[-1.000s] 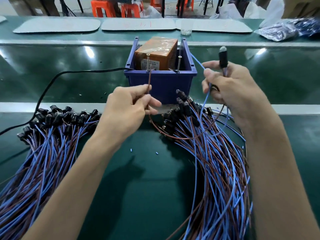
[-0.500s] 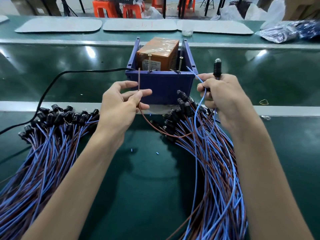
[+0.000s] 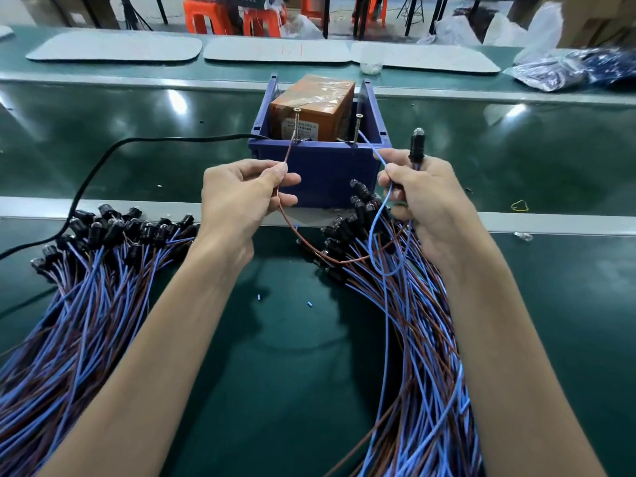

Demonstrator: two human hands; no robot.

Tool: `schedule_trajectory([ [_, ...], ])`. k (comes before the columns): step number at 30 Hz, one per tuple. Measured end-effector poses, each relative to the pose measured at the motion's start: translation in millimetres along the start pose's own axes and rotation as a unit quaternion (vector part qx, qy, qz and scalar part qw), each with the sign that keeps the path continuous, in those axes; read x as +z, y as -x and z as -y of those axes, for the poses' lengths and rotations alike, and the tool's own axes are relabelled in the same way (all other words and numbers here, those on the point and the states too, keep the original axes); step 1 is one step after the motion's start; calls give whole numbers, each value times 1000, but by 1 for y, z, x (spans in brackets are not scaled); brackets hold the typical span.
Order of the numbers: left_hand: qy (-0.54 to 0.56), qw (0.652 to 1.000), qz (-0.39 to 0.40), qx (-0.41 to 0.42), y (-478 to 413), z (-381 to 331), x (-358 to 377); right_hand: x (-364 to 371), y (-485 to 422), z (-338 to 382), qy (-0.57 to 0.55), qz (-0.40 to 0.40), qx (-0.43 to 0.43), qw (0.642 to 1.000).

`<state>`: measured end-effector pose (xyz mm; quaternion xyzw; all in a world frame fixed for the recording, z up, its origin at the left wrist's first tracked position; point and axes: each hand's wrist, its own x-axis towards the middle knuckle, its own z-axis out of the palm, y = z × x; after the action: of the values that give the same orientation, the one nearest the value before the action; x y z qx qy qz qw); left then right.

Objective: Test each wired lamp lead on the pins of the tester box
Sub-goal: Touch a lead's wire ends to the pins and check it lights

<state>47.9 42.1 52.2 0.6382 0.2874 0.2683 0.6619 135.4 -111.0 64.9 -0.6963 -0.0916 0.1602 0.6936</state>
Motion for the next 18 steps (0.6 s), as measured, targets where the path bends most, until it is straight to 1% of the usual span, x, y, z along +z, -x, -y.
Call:
schedule_trajectory([
  [4,-22,1000,19,2,0,0,-3,-1,-1,-1,-7,19,0,1000],
  [11,-36,999,35,3,0,-4,-6,-3,-3,-1,-9,2,-5,1000],
  [18,-42,998,42,5,1,-5,-7,-5,-3,0,-16,9,4,1000],
])
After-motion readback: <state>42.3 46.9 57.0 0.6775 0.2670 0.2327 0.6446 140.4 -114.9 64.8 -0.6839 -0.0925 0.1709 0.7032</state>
